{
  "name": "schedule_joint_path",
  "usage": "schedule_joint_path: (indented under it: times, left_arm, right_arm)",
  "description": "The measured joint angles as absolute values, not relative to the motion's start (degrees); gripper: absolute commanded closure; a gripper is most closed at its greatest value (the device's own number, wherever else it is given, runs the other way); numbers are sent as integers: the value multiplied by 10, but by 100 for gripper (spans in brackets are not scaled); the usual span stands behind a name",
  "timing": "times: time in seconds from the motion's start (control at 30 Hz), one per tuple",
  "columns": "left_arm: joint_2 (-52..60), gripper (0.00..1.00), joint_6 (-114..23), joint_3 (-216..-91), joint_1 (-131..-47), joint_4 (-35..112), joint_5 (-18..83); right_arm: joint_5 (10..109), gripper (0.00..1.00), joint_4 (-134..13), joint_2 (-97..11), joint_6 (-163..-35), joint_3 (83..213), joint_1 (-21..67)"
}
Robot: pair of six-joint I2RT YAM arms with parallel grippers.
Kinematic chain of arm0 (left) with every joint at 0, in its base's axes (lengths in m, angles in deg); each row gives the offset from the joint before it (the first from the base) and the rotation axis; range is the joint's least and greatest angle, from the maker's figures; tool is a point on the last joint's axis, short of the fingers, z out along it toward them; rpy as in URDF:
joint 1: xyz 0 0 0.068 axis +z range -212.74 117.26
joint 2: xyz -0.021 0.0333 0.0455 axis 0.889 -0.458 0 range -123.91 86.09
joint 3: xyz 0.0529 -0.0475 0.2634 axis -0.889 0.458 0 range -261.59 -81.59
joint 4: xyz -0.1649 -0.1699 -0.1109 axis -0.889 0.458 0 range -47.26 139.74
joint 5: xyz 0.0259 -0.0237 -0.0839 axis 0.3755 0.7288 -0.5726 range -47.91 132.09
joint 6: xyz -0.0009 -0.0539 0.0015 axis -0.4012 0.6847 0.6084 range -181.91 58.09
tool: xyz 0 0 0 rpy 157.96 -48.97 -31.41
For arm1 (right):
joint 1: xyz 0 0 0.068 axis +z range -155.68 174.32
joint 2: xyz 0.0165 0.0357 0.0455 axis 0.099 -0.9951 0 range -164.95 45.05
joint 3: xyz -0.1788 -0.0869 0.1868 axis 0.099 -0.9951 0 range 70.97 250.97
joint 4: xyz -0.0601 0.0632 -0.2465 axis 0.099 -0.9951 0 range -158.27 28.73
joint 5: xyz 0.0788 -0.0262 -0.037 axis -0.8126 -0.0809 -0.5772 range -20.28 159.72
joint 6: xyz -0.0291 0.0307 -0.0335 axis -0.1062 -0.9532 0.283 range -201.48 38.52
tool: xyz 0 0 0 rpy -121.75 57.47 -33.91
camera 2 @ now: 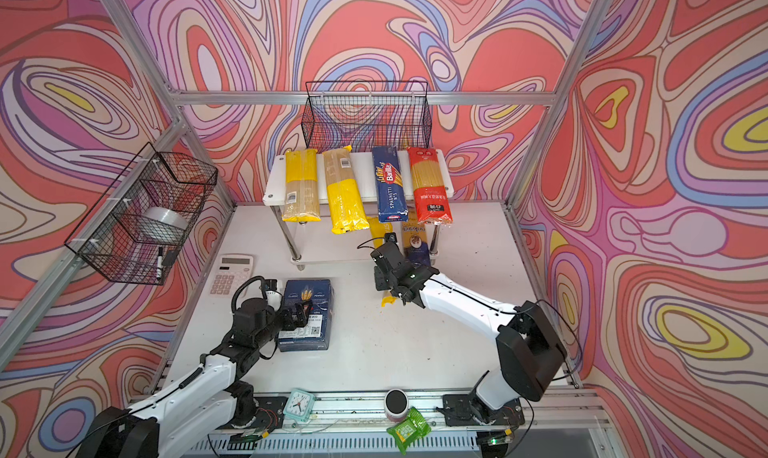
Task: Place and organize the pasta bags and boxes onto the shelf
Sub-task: 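Carry the Pastatime bag to the shelf front beside the Ankara bag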
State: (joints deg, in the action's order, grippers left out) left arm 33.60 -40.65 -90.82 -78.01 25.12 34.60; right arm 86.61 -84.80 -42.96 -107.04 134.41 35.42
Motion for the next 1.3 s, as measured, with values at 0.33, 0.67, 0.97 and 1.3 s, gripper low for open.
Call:
schedule_joint_path:
  times: [0.33,0.67,0.97,1.3]
  left_arm:
    - [336,0,-407,-908,-780,251,346]
    - [336,0,-407,-908,-780,251,345]
    - [336,0,-406,-908,-780,251,345]
    - [350,0,-407,-908,-780,251,340]
  right_arm:
    - [862,100,-810,-491,-1060,1377,321]
    - [853,100,-777,-562,-1059,1416,302]
    - [844,100,-768,-613,-1062,1456,283]
    - [833,81,-758,-629,-1066,1472,265]
